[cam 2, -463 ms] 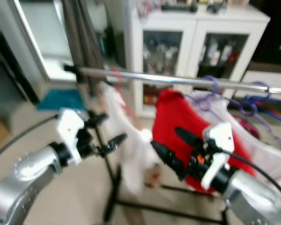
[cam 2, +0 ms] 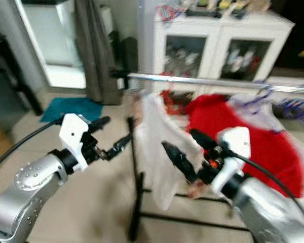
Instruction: Hang hanger
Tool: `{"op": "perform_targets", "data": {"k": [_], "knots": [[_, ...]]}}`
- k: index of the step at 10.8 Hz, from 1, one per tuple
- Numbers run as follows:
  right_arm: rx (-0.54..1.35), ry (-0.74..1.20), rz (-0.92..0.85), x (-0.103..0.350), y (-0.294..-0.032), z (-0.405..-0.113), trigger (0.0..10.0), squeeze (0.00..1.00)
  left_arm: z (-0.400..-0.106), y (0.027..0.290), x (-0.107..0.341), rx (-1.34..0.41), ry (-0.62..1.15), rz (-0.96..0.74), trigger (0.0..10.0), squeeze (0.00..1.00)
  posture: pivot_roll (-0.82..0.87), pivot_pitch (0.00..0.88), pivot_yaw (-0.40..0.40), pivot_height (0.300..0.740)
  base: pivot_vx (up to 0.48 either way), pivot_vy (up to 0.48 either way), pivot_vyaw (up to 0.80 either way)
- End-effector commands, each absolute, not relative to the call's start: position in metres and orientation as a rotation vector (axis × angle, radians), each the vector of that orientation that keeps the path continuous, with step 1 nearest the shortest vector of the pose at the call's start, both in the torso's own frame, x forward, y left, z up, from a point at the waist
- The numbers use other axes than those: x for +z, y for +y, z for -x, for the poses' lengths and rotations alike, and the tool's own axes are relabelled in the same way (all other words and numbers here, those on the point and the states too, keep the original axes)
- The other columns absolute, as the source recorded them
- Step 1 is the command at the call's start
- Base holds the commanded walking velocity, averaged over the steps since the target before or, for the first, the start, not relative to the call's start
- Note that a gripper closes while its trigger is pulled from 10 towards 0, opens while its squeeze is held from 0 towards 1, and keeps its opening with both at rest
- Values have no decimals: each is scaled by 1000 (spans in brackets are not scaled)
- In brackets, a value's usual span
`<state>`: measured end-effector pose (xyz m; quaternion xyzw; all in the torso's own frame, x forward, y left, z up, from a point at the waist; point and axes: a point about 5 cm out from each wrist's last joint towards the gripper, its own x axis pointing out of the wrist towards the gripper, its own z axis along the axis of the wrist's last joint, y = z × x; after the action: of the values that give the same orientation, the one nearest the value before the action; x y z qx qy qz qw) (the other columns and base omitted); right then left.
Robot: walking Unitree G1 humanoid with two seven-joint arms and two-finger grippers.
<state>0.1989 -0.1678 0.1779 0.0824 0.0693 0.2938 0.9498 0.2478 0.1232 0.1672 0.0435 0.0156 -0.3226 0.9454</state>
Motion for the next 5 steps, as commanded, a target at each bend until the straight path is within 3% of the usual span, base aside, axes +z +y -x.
{"op": "perform_targets", "data": {"k": [1,2,3,4,5], "knots": [[581,133,-134,175,-160,-207,10000,1000,-252,126,162,-600,41,-68,10000,0,22,0,-1,740,0,-480,800],[525,131,-135,166,-158,-218,10000,1000,-253,128,158,-554,57,-50,10000,0,28,0,-11,740,0,-480,800],[408,111,-134,159,-165,-232,10000,1000,-255,131,152,-521,91,-49,10000,682,36,0,-26,740,0,-382,800],[375,99,-118,157,-168,-236,10000,1000,-255,133,149,-503,98,-44,10000,1000,39,0,-29,740,0,0,631],[349,71,-112,159,-168,-241,10000,1000,-254,132,151,-502,75,-43,10000,1000,46,0,-37,740,0,0,0]]}}
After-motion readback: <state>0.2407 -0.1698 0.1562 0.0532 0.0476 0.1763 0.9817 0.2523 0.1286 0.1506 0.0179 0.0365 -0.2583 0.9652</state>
